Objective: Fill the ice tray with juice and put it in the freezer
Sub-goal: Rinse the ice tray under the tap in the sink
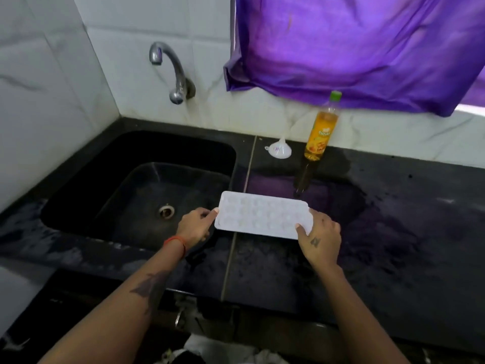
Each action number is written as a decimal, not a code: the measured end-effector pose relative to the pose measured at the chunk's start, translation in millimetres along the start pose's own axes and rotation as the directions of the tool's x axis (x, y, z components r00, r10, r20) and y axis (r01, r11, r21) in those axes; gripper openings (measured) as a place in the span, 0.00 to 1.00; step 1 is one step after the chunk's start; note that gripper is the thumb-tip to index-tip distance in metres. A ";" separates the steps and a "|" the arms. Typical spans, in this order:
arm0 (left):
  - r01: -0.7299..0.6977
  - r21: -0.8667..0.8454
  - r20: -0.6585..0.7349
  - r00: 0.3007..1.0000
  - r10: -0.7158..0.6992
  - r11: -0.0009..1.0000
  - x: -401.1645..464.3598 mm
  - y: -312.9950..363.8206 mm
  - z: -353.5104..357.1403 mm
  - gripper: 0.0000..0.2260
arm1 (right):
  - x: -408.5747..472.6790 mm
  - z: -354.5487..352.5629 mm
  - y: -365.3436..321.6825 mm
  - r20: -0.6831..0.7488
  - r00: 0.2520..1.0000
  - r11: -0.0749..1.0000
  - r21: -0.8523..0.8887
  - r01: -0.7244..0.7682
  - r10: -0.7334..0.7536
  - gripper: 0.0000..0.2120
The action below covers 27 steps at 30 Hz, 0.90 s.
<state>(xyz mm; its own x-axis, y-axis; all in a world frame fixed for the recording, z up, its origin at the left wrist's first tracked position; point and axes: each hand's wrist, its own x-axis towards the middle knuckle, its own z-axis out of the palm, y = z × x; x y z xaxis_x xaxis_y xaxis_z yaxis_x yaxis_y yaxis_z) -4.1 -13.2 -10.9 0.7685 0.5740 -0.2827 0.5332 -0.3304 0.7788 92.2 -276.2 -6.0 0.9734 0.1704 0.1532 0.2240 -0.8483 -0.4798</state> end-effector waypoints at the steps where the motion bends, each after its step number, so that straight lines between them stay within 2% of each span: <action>1: 0.038 -0.077 0.031 0.999 -0.036 0.996 -1.6 -1.3 4.1 0.19 | -1.0 0.9 3.0 0.062 0.993 0.995 -0.006 -0.097 0.097 0.26; 4: 0.075 -0.199 0.093 0.994 -0.057 0.977 0.6 -1.4 14.2 0.12 | 5.6 6.8 1.0 0.199 0.961 0.973 0.090 -0.213 0.192 0.27; 8: 0.116 -0.325 0.092 0.992 -0.090 0.939 12.7 -2.1 13.0 0.05 | 15.9 10.6 -10.2 0.188 0.951 0.939 0.196 -0.282 0.247 0.24; 12: 0.162 -0.582 0.139 0.985 -0.099 0.797 30.1 -2.6 -7.6 0.05 | 25.9 24.0 -36.4 0.174 0.955 0.920 0.272 -0.281 0.240 0.23; 16: 0.154 -0.728 0.102 0.988 -0.117 0.668 53.0 -9.7 -44.7 0.14 | 38.4 43.4 -79.4 0.201 0.962 0.904 0.349 -0.247 0.185 0.21; 18: 0.131 -0.771 0.049 0.988 -0.146 0.624 67.3 -16.1 -69.6 0.12 | 49.3 52.2 -107.0 0.225 0.963 0.927 0.308 -0.215 0.149 0.22; 21: 0.096 -0.786 -0.016 0.984 -0.175 0.611 90.4 -28.4 -108.2 0.06 | 75.2 67.7 -156.0 0.091 0.993 0.981 0.173 -0.093 0.078 0.26; 23: 0.072 -0.798 -0.045 0.983 -0.177 0.599 104.3 -37.1 -130.9 0.06 | 99.5 75.5 -201.0 0.048 0.998 0.977 0.212 0.022 -0.033 0.27; 27: 0.060 -0.822 -0.062 0.979 -0.193 0.566 127.4 -49.7 -164.5 0.06 | 162.0 97.5 -307.7 0.123 0.951 0.931 0.270 0.244 -0.284 0.32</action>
<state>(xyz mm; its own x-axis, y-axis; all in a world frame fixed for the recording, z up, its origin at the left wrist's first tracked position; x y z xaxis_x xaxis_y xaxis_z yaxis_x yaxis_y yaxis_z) 9.1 199.6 6.5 0.6274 0.6724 -0.3927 0.0569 0.4633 0.8844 185.7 61.3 82.3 0.8678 0.4648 0.1759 0.4588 -0.6132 -0.6430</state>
